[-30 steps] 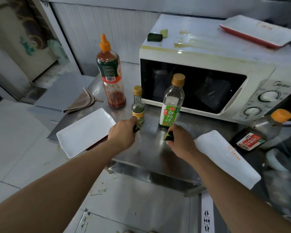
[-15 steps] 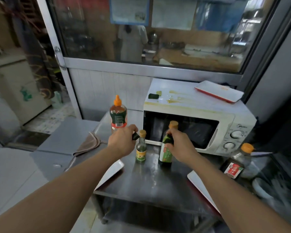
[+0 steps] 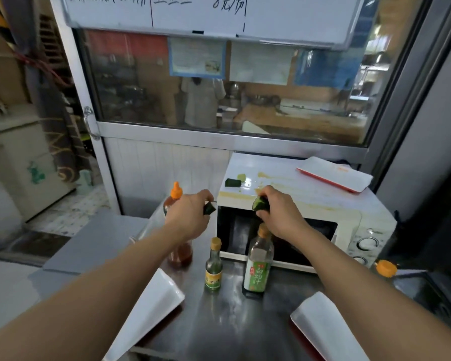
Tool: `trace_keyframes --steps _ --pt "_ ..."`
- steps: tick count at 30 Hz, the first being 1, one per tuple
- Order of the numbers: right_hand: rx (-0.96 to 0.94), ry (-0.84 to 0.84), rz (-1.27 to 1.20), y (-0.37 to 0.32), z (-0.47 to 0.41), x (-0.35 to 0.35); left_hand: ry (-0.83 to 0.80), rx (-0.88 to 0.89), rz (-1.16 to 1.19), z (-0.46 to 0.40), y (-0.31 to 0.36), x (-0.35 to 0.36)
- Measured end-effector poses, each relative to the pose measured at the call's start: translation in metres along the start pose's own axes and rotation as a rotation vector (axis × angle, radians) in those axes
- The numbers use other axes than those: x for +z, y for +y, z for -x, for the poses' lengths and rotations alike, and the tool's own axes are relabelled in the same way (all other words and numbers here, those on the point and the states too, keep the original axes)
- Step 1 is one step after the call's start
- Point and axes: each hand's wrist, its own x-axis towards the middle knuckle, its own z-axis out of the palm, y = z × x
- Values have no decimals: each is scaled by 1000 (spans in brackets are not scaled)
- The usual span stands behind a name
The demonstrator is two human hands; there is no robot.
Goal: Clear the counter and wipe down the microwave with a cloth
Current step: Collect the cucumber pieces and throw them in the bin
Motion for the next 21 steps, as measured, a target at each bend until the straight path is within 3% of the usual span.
trace_keyframes --steps 21 --pt "-90 -39 -73 77 -137 2 45 -15 -56 -140 36 50"
